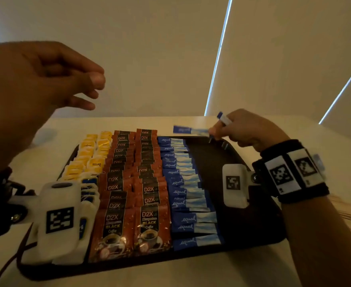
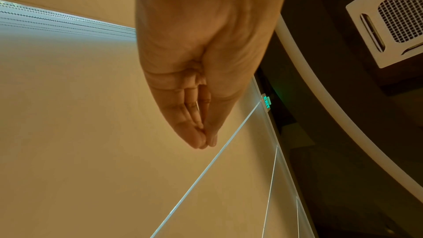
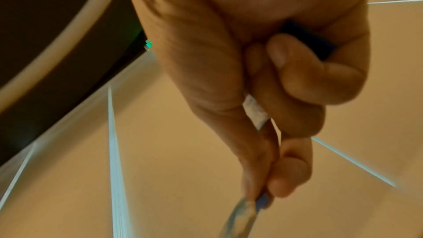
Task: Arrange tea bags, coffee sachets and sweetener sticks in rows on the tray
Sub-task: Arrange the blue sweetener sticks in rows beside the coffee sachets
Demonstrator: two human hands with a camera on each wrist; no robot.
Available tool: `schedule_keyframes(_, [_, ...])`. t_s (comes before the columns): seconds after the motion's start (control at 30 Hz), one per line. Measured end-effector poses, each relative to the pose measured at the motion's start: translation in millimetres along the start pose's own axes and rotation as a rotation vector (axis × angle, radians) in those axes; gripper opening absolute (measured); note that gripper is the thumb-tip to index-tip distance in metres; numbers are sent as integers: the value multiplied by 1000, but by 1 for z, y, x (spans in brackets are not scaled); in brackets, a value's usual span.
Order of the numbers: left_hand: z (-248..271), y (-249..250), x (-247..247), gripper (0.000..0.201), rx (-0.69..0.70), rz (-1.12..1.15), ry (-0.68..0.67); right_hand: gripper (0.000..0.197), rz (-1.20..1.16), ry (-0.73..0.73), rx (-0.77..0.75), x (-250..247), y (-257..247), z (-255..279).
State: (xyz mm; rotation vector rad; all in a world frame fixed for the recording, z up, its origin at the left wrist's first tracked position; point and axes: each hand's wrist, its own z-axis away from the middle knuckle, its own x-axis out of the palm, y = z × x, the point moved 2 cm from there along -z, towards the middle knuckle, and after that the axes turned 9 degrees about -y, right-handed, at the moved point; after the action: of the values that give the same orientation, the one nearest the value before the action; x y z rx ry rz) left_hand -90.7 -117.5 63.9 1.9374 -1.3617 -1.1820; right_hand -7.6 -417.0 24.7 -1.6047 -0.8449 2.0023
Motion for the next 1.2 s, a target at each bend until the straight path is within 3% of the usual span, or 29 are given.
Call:
schedule_keyframes(0.23, [-1, 0, -2, 23, -2, -50, 4, 26, 244, -283, 169, 31, 4, -29])
schedule_keyframes(0.5, [5, 7, 6, 20, 16, -36, 5, 33, 306, -337, 170, 48, 6, -37])
schedule_keyframes(0.6, [7, 7, 8, 18, -1, -32, 5, 33, 310, -267, 73, 43, -4, -32])
schedule_keyframes(0.67, [8, 7, 14, 16, -39, -40, -28, 31, 186, -268, -63, 41, -17, -22])
schedule_keyframes(0.8, [12, 10, 40, 31, -149, -101, -210, 46, -150, -646, -250, 50, -49, 18])
schedule_keyframes(0.83, [14, 10, 48, 36, -166, -108, -259, 50, -153, -674, -295, 54, -56, 25])
schedule_keyframes(0.9, [16, 10, 62, 42, -196, -88, -326, 51, -47, -587, -440, 61, -70, 38])
schedule_keyframes(0.97, [18, 9, 70, 41, -211, -46, -342, 37, 71, -476, -651, 70, -80, 45])
schedule_keyframes(1.0, [18, 9, 71, 36, -215, -17, -338, 36, 114, -421, -675, 73, -80, 46])
schedule_keyframes(1.1, [18, 8, 67, 15, -236, 45, -314, 55, 145, -321, -623, 71, -78, 50])
schedule_keyframes(1.2, [17, 7, 63, 9, -230, 53, -277, 54, 14, -357, -520, 60, -74, 52])
